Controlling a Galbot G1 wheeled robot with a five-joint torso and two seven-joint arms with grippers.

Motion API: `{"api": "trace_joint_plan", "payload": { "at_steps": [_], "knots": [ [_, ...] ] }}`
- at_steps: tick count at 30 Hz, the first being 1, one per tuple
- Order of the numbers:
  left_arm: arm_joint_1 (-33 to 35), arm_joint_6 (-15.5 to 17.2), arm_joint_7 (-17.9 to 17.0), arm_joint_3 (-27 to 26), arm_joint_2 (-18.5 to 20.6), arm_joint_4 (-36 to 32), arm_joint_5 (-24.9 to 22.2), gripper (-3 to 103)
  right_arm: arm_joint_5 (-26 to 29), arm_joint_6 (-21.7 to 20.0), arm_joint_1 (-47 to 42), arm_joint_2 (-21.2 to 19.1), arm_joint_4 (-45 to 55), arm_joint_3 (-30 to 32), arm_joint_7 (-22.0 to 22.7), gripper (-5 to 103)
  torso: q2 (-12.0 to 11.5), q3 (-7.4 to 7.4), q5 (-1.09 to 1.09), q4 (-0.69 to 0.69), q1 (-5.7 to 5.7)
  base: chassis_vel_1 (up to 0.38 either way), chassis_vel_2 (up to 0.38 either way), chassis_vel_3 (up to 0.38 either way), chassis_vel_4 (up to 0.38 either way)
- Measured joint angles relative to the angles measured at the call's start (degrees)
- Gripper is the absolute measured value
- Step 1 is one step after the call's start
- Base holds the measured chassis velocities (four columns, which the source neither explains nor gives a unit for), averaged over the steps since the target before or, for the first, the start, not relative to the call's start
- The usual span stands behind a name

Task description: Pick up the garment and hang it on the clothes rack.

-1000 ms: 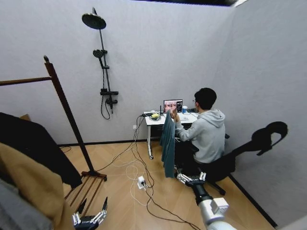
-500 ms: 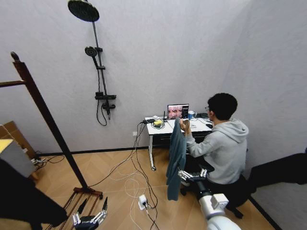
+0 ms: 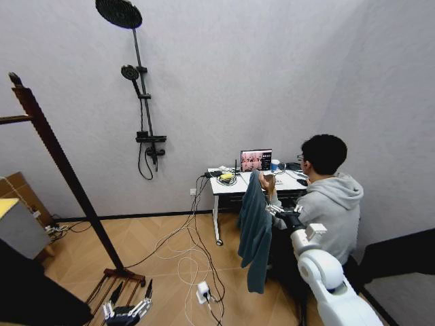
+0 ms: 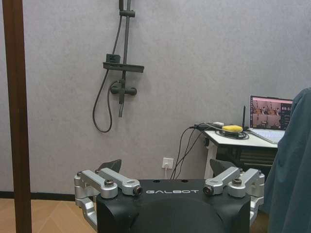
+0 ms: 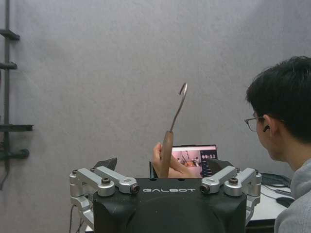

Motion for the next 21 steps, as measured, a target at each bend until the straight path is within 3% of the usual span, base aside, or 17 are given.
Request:
{"api": "trace_joint_plan", "payload": {
  "at_steps": [9,12,14,15,17,18,20,21],
  "knots": [
    [0.00,0.00,0.00,0.00,0.00,0.00,0.00,100,2.49,-1.26,10.09,-4.74,-9.48,-3.12,0.44,103,-0.02,0.01,0.00,-0.02,0.05,0.000,0.000,0.000,0.000],
    [0.00,0.00,-0.01,0.00,0.00,0.00,0.00,100,3.00,-0.95,12.53,-5.47,-11.91,-4.13,-0.61,99,-0.02,0.01,-0.01,-0.02,0.04,0.000,0.000,0.000,0.000],
    [0.00,0.00,0.00,0.00,0.00,0.00,0.00,100,3.17,-0.59,14.44,-5.74,-13.79,-5.11,-1.18,95,-0.02,0.01,-0.01,-0.02,0.05,0.000,0.000,0.000,0.000],
    [0.00,0.00,0.00,0.00,0.00,0.00,0.00,100,3.28,-0.58,15.12,-5.76,-14.61,-5.54,-1.33,85,-0.02,0.01,-0.01,-0.02,0.04,0.000,0.000,0.000,0.000],
    [0.00,0.00,0.00,0.00,0.00,0.00,0.00,100,3.33,-0.54,15.63,-5.76,-15.27,-5.88,-1.44,85,-0.02,0.01,-0.01,-0.02,0.04,0.000,0.000,0.000,0.000],
    [0.00,0.00,0.00,0.00,0.00,0.00,0.00,100,3.37,-0.40,16.23,-5.76,-16.12,-6.26,-1.81,74,-0.02,0.01,-0.01,-0.02,0.04,0.000,0.000,0.000,0.000],
    [0.00,0.00,0.00,0.00,0.00,0.00,0.00,100,3.53,-0.39,16.51,-5.76,-16.55,-6.46,-1.96,74,-0.02,0.01,-0.01,-0.02,0.04,0.000,0.000,0.000,0.000],
    [-0.01,0.00,0.00,0.00,0.00,0.00,0.00,100,3.75,-0.36,16.73,-5.73,-16.89,-6.71,-2.04,69,-0.02,0.01,-0.01,-0.02,0.04,0.000,0.000,0.000,0.000]
  ]
}}
